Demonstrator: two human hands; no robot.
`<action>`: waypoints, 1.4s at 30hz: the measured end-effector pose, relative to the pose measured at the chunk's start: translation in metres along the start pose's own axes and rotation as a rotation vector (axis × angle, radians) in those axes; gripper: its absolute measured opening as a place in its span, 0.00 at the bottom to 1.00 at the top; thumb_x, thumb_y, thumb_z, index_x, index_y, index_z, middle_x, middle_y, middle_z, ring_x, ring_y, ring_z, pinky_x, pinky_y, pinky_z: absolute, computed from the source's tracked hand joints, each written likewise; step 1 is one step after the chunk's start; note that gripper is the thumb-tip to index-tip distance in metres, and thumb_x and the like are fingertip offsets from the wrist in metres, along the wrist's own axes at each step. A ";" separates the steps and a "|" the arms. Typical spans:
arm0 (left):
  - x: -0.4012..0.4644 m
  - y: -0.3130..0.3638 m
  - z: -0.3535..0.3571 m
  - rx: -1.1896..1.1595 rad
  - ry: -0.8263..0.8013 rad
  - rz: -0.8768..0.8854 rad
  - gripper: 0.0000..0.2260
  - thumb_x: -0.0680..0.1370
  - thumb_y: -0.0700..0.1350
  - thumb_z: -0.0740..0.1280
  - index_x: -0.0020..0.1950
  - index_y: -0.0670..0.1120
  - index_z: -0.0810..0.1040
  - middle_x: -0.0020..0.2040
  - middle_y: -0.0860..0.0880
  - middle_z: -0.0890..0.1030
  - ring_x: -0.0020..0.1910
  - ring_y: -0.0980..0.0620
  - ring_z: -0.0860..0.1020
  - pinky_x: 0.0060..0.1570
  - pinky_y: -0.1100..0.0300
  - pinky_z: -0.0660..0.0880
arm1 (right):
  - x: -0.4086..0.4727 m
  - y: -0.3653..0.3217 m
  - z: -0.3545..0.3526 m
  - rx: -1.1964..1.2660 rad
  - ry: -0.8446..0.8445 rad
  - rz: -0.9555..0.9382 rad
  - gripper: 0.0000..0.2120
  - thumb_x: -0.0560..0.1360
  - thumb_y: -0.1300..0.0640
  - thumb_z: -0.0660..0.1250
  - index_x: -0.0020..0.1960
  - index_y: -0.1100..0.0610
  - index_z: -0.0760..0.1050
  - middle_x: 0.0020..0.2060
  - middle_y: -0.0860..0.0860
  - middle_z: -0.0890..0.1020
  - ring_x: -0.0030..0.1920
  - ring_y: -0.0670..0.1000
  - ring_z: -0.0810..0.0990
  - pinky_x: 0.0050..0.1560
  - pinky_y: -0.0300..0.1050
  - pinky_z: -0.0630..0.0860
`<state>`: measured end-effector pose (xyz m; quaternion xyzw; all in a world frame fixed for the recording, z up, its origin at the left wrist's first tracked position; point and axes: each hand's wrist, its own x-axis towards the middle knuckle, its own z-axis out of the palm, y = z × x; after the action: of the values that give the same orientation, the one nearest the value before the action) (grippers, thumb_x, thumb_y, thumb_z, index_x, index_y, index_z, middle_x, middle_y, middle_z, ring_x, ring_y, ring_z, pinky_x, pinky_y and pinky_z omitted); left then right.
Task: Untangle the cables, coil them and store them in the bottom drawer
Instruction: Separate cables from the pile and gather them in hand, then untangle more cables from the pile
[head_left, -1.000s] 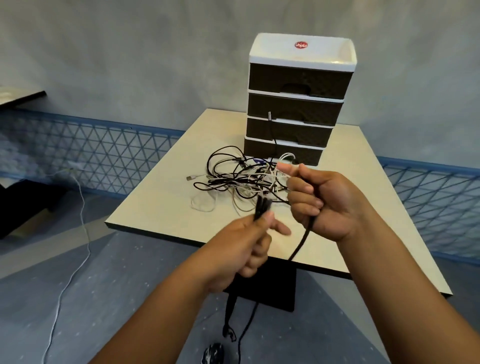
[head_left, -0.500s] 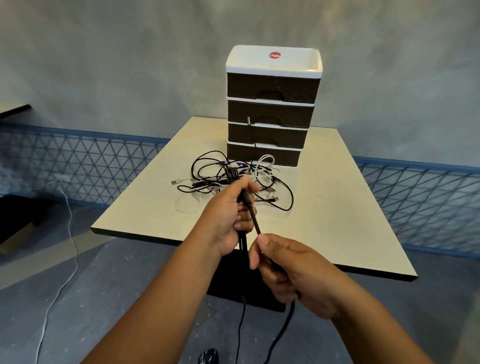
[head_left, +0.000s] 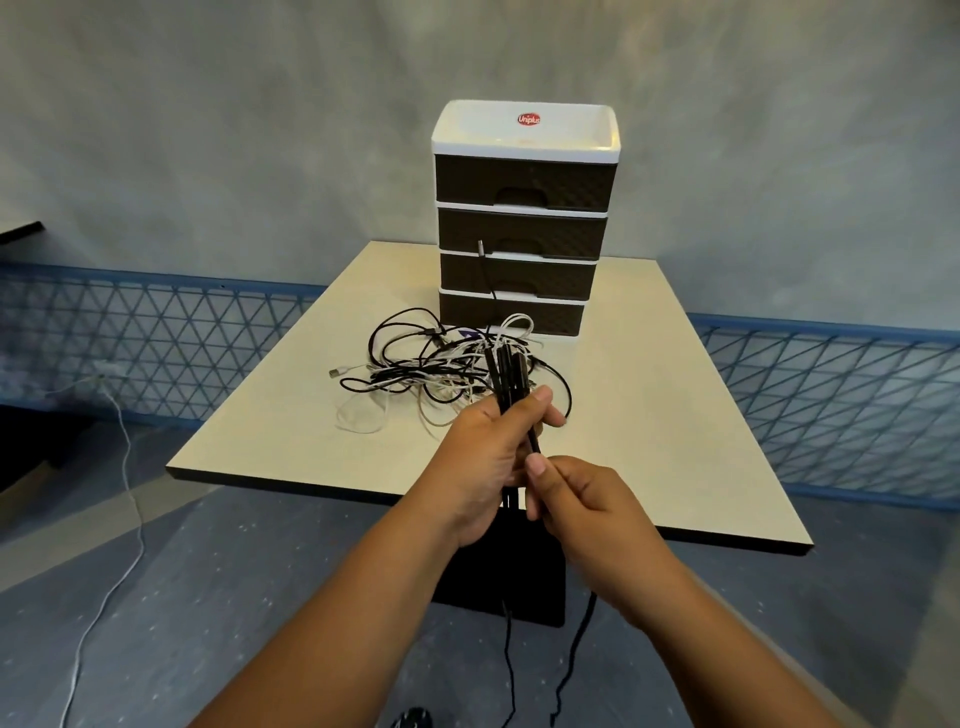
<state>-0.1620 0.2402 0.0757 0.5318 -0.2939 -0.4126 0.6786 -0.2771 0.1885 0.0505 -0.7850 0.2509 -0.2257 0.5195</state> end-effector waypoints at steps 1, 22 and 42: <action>0.000 0.000 0.000 0.015 -0.001 0.011 0.14 0.81 0.50 0.62 0.40 0.42 0.76 0.30 0.49 0.63 0.20 0.58 0.63 0.19 0.66 0.62 | 0.001 0.001 0.001 -0.006 0.022 -0.003 0.22 0.80 0.44 0.57 0.32 0.52 0.72 0.20 0.43 0.68 0.24 0.43 0.64 0.31 0.42 0.60; 0.021 0.050 -0.012 -0.446 -0.206 0.036 0.19 0.83 0.57 0.55 0.34 0.50 0.65 0.25 0.54 0.54 0.23 0.57 0.50 0.23 0.64 0.47 | 0.019 0.030 0.025 0.278 -0.322 0.005 0.14 0.81 0.49 0.60 0.44 0.59 0.73 0.31 0.53 0.78 0.41 0.53 0.83 0.46 0.39 0.75; 0.111 0.079 -0.139 -0.416 0.013 -0.024 0.22 0.82 0.54 0.58 0.29 0.51 0.63 0.22 0.55 0.58 0.18 0.60 0.56 0.17 0.68 0.52 | 0.128 0.068 0.043 -0.070 -0.060 0.140 0.08 0.79 0.53 0.67 0.57 0.47 0.78 0.52 0.41 0.82 0.50 0.42 0.80 0.50 0.38 0.75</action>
<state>0.0280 0.2174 0.1111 0.3863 -0.1915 -0.4690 0.7708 -0.1626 0.1154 -0.0162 -0.7896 0.2972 -0.1562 0.5137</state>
